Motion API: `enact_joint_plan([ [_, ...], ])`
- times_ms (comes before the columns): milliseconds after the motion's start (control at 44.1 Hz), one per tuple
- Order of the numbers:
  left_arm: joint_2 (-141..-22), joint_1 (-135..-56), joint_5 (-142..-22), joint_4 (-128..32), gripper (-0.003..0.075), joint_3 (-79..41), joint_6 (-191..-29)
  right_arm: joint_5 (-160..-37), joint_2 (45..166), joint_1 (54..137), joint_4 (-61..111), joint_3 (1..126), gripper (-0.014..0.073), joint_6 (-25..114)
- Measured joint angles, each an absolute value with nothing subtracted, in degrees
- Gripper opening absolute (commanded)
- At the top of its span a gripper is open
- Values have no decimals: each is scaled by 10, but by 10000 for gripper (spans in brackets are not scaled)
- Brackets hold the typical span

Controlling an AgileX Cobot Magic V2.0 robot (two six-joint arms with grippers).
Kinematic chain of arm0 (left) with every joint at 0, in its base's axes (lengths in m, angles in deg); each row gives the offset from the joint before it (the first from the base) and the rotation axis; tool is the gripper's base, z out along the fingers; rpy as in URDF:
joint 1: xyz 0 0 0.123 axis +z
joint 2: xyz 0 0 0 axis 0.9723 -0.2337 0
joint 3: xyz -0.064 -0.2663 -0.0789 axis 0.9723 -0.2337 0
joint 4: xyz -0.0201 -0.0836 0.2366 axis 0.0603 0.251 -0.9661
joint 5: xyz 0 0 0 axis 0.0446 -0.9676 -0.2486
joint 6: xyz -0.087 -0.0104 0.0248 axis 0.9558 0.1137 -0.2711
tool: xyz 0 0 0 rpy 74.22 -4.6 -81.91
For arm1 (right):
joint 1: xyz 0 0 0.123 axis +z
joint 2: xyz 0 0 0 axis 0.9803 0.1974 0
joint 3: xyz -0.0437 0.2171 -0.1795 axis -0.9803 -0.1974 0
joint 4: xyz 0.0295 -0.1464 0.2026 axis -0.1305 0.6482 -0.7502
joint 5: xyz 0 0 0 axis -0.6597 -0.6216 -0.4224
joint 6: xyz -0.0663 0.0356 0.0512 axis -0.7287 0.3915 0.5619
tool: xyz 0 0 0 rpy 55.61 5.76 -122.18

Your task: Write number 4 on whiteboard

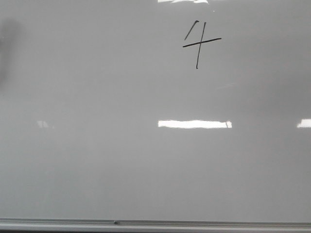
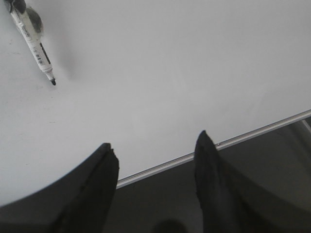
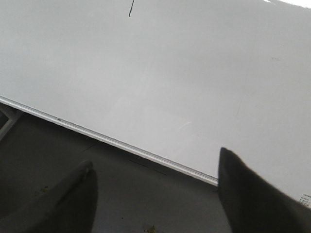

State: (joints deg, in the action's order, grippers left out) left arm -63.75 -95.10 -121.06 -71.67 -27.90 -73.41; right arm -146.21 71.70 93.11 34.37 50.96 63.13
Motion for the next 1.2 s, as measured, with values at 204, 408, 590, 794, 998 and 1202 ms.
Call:
enact_joint_plan([
  [204, -638, -943, -1203, -712, 102, -280, -734, -1462, 717, 931, 345, 509, 33, 633],
  [408, -638, -943, -1197, -711, -20, -280, -734, -1462, 717, 931, 345, 509, -69, 634],
  [590, -637, -943, -1197, -711, -20, -280, -734, -1462, 717, 931, 345, 509, -69, 635],
  [794, -637, -943, -1196, -711, -20, -280, -734, -1462, 717, 931, 345, 509, -69, 635],
  [998, -636, -943, -1196, -711, -20, -280, -734, -1462, 717, 931, 345, 509, -69, 636],
  [1202, -607, -933, -1195, -721, -20, -284, -738, -1462, 717, 931, 345, 509, -69, 636],
])
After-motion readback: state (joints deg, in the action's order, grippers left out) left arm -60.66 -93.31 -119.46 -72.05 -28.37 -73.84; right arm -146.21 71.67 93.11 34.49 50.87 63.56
